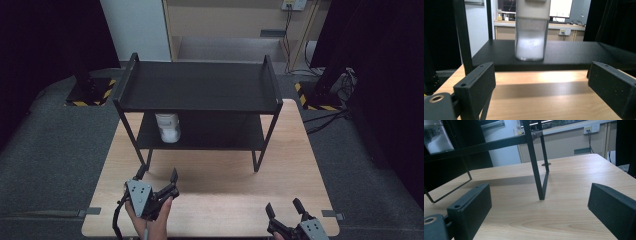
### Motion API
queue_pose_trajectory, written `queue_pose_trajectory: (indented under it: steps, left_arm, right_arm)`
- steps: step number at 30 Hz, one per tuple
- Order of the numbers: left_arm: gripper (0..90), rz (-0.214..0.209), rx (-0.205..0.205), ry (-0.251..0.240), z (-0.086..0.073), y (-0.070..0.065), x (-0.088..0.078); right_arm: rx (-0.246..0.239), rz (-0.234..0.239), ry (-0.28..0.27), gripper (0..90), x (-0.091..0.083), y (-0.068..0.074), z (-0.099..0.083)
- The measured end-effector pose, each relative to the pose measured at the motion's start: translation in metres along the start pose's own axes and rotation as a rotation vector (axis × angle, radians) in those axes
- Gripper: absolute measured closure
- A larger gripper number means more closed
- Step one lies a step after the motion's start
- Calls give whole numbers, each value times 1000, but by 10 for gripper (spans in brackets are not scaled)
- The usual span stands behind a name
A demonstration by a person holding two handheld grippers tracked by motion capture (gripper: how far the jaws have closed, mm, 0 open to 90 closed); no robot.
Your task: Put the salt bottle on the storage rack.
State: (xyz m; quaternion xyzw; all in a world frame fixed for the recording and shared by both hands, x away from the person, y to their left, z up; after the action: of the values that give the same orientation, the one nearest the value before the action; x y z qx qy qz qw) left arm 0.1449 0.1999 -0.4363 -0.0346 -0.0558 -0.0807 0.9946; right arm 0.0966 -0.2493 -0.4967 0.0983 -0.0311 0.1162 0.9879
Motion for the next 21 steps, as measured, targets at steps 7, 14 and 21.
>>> queue_pose_trajectory:
  steps: [7,14,21]
  left_arm:
    - [64,16,10,11,-6,6,-13]
    - [65,33,0,18,-15,7,-17]
    - [65,43,9,23,-22,13,-26]
  right_arm:
    - [-13,1,4,52,0,2,1]
    - [-20,-2,14,52,1,3,0]
    - [-22,-8,18,52,-1,4,0]
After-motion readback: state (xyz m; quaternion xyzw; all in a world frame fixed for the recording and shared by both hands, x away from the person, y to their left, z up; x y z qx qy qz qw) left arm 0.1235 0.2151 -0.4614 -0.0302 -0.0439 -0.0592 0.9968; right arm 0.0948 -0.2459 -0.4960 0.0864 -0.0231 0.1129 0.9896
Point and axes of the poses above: each handheld gripper's, and its own axes: x roughly forward along the jaws, z roughly out of its top, y roughly to its left, the point moved 2 cm from there along x, roughly forward along the jaws, and after that the axes turned 9 degrees about -y, right-handed, at the moved point
